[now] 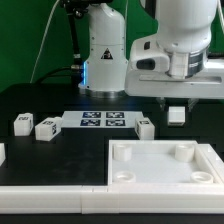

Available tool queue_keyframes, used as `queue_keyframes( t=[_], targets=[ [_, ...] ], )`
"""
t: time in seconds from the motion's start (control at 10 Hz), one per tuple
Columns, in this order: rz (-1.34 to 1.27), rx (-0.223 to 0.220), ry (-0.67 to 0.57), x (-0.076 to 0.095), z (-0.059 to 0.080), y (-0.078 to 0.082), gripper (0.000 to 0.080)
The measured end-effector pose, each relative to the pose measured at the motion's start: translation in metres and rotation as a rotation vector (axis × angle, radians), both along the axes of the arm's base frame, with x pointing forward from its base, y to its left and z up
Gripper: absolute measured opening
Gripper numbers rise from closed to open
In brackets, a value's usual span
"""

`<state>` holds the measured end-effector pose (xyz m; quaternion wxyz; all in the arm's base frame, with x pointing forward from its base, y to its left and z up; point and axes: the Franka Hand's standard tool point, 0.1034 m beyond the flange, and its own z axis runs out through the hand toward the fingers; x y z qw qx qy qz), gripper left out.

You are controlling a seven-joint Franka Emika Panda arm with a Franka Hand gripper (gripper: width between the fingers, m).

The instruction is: Assemble one leg

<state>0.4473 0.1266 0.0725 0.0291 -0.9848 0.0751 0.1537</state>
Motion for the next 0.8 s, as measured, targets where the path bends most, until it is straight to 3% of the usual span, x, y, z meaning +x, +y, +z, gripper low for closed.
queue_keyframes(
  t=[0.2, 0.4, 0.5, 0.6, 0.8],
  targets=[
    [0.011, 0.0, -0.161, 0.008, 0.017, 0.0, 0.029],
    [0.008, 0.002, -0.254, 0.013, 0.043, -0.003, 0.029],
    [0.012, -0.002, -0.339, 0.023, 0.053, -0.001, 0.029],
    [0.013, -0.011, -0.404, 0.025, 0.056, 0.004, 0.029],
    [0.024, -0.01, -0.394, 0.022, 0.053, 0.004, 0.029]
  ],
)
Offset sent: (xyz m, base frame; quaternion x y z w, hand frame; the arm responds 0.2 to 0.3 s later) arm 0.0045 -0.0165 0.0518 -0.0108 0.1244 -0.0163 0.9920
